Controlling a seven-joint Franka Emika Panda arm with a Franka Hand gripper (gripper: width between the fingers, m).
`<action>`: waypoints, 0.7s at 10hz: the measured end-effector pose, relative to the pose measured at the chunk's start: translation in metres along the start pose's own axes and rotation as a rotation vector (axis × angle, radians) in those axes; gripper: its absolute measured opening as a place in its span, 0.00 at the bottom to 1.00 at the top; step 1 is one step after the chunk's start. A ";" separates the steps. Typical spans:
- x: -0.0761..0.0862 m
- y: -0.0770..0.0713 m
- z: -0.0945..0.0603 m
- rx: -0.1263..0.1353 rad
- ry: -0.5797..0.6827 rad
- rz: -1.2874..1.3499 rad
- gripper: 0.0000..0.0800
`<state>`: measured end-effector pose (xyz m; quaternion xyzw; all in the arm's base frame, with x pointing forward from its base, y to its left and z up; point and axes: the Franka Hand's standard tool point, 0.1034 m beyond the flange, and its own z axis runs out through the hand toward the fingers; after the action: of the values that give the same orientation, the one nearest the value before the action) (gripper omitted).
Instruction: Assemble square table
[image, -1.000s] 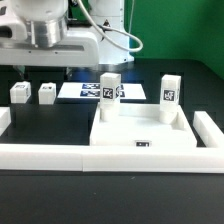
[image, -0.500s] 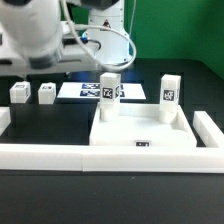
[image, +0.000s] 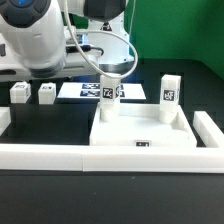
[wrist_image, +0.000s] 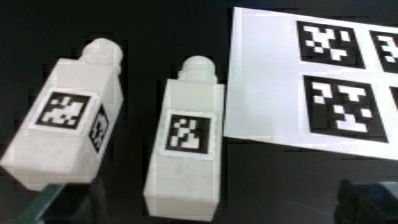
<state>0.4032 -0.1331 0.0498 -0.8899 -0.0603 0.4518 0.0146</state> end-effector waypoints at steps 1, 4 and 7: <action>0.001 -0.001 0.000 -0.002 0.000 -0.001 0.81; 0.006 -0.003 0.000 -0.014 0.005 0.000 0.81; 0.007 -0.006 0.000 -0.019 0.003 -0.023 0.81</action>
Offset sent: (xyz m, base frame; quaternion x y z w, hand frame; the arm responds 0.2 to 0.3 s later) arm 0.0022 -0.0055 -0.0019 -0.0505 0.0240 0.0022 0.9984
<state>0.4065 -0.1267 0.0448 -0.8900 -0.0748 0.4496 0.0116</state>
